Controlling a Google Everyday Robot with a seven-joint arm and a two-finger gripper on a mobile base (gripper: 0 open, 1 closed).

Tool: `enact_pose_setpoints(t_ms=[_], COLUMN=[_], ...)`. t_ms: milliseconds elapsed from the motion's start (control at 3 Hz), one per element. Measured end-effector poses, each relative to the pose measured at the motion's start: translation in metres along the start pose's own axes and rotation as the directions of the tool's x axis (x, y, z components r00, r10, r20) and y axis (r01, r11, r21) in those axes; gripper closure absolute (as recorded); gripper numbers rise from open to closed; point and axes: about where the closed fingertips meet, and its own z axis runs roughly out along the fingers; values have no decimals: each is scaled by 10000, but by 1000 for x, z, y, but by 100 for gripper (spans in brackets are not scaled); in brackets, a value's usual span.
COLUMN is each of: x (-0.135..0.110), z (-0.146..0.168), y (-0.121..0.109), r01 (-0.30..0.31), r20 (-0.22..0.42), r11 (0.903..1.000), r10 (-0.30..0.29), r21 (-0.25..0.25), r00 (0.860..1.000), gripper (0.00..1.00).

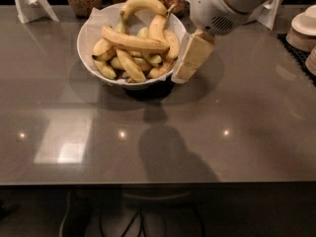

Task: Pick banana from white bowl

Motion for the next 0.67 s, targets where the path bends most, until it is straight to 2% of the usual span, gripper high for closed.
enact_pose_setpoints(t_ms=[667], x=[-15], z=[40], y=[-31], r01=[344], r20=[512], r11=[9993], r10=[-350], r21=[127], r00=[9981], gripper=[0])
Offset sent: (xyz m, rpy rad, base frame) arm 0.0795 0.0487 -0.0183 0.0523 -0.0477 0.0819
